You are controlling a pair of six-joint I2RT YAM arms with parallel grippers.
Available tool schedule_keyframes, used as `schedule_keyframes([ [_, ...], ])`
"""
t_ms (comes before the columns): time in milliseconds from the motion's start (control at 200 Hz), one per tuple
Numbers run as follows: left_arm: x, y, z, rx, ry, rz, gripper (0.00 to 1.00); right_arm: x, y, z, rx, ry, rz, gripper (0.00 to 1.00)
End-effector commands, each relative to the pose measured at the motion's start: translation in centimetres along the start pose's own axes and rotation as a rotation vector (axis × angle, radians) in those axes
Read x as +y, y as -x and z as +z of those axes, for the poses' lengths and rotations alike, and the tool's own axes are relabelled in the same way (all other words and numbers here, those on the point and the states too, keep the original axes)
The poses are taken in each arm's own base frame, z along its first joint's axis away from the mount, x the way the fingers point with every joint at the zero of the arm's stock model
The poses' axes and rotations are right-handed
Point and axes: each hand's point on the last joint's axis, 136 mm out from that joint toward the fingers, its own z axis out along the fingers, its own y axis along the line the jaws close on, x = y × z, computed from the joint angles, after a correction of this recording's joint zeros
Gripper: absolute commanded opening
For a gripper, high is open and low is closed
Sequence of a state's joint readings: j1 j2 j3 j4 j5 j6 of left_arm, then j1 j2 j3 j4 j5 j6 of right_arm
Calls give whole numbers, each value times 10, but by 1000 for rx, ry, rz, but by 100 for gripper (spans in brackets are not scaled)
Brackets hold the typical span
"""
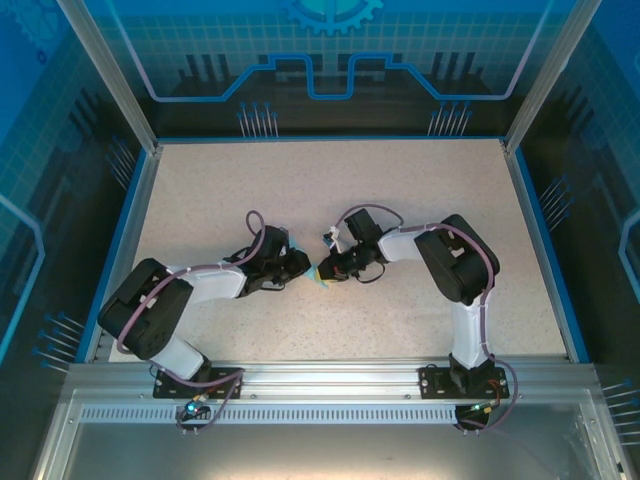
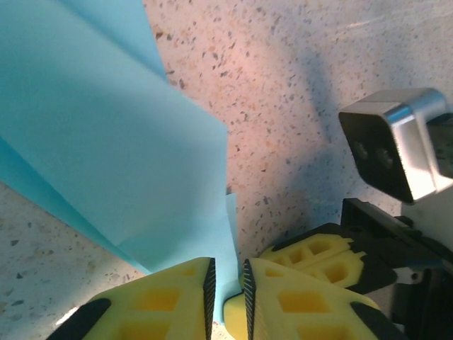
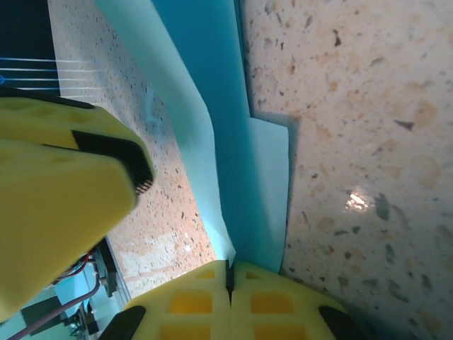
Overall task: Fold a paper plane with a square sheet of paper (pick it up from the middle)
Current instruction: Fold the wing for the fifth time at the center of the table.
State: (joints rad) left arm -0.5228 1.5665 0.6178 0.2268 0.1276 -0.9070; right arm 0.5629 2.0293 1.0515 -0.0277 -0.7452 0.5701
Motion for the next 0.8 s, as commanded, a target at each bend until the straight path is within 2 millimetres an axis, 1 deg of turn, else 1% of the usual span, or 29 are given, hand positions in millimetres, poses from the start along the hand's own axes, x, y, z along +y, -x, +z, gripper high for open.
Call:
schedule_keyframes([
  [0, -1, -4, 7, 23, -18, 22, 17, -28, -4, 4, 20, -68, 92, 0],
  [175, 4, -6, 10, 28, -1, 11, 15, -32, -5, 5, 29, -83, 106, 0],
  [340, 18, -8, 14, 34, 51, -16, 12, -33, -4, 5, 29, -96, 108, 0],
  [655, 40, -13, 22, 42, 142, -69, 9, -24, 1, -1, 18, -95, 92, 0],
  [740, 45, -13, 22, 44, 169, -83, 9, -15, 5, -5, 5, -85, 75, 7],
  [795, 47, -14, 22, 44, 178, -93, 9, -6, 9, -12, -15, -77, 52, 12],
])
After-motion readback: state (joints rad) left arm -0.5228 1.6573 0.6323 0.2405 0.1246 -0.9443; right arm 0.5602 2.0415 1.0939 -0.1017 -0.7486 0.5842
